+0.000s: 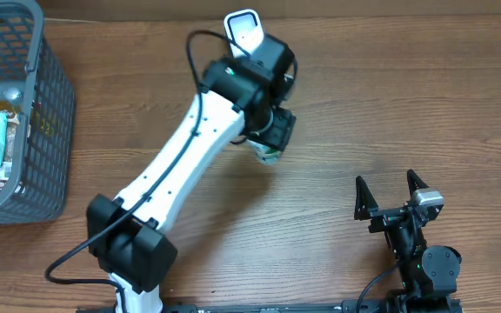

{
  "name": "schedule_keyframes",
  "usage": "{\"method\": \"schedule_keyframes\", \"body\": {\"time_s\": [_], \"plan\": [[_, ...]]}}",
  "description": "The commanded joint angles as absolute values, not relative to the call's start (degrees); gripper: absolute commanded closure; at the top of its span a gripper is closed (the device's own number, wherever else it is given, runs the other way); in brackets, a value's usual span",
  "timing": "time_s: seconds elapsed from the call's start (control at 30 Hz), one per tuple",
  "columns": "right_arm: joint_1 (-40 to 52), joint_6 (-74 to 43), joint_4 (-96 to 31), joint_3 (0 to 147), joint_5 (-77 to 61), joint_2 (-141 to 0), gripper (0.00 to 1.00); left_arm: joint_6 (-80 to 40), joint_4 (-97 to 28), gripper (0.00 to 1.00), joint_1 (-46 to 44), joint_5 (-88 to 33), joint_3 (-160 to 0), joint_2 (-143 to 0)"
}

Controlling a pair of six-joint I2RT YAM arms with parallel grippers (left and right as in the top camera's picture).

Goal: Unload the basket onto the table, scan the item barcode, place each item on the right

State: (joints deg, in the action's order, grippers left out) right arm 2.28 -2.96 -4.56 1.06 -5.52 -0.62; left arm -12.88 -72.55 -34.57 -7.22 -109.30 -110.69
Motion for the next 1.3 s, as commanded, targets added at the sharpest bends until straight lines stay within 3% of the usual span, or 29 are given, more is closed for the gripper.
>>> {"method": "schedule_keyframes", "body": {"time_s": [0.0,0.2,0.37,1.27], "plan": [[2.13,-3.01,-4.40,0.45,-5.04,-0.19,0.00,-20.73,-67.44,0.53,-37.82,-7.03,-102.96,-109.43],[2.13,-3.01,-4.40,0.45,-5.04,-0.16,0.00,-34.92,-55.77,0.50,-42.50,-4.89,-93.51,-109.43],[2.13,-3.01,-4.40,0.45,-5.04,-0.16,0.00,-37.76,-50.68,0.50,-45.06,-1.58,-89.54,-109.45],[2.17,-3.01,-4.40,0.45,-5.06,-0.16,0.00,-43.62,-51.35,0.52,-49.17,8.08,-87.42,-109.45]]}}
